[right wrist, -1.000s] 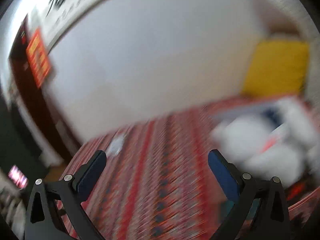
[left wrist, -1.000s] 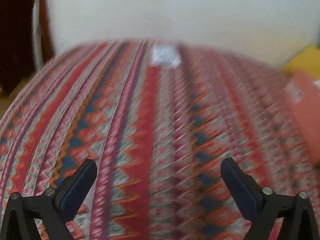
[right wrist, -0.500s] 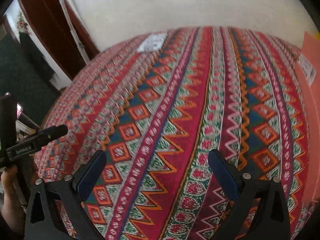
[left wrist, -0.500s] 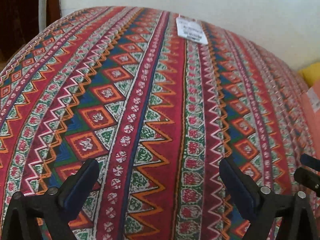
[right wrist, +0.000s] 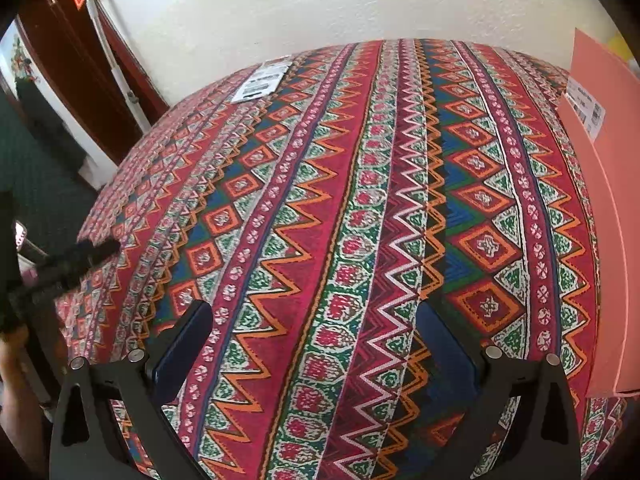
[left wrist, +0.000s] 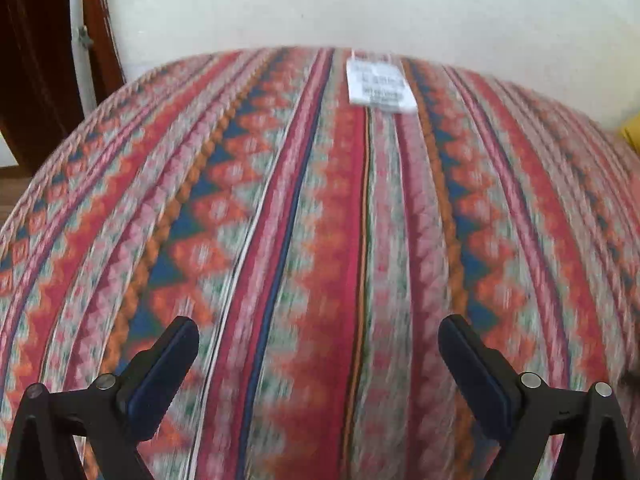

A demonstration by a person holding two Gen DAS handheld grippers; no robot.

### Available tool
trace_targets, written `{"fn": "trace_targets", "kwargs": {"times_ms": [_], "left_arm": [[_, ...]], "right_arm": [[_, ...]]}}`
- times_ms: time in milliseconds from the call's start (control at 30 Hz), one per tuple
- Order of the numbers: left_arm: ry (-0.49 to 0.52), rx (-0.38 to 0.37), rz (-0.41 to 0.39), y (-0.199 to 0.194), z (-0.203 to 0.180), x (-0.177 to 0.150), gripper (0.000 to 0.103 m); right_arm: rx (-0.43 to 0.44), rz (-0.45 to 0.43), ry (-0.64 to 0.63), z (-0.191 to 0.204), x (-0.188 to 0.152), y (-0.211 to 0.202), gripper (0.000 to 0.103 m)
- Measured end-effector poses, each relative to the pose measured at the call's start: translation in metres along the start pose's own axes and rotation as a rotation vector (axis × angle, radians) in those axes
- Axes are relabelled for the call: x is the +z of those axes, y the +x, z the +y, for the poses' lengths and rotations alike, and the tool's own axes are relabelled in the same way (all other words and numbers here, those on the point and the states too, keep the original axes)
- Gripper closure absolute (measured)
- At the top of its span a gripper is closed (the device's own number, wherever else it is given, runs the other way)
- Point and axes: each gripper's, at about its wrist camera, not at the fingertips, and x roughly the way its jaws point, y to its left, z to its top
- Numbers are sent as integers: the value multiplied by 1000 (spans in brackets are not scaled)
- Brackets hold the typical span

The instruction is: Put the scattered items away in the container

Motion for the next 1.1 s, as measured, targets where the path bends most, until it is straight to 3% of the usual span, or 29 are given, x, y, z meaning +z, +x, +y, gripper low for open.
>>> {"fn": "trace_targets", "kwargs": {"times_ms": [200, 333, 433, 533, 633, 767, 833, 933, 1033, 1100], "left_arm": [[44, 38, 5, 62, -39, 90, 4], [20, 28, 81, 120, -58, 110, 3], [12, 40, 141, 166, -73, 113, 2], [39, 77, 69, 184, -90, 129, 0], [53, 79, 74, 202, -95, 156, 0], [-13, 91, 79, 233, -72, 191, 0], [-18, 92, 69, 242, -67, 202, 0], [15, 87, 42, 243, -70, 208, 17], [51, 55, 30, 231, -71, 196, 18], [52, -13, 26, 211, -65, 178, 18]], "right_arm": [[-74, 25, -110, 12, -11, 18, 0], [-114, 15, -210, 21, -15, 24, 0], [-105, 5, -212, 20, -13, 25, 0], [-91, 3, -196, 17, -7, 26, 0], [-83, 4, -200, 15, -5, 26, 0], [-74, 7, -212, 15, -5, 29, 0], [-74, 6, -216, 17, -5, 31, 0], [-80, 3, -226, 20, -4, 33, 0], [-92, -5, -236, 23, -5, 35, 0], [-99, -7, -241, 24, -6, 35, 0]]}}
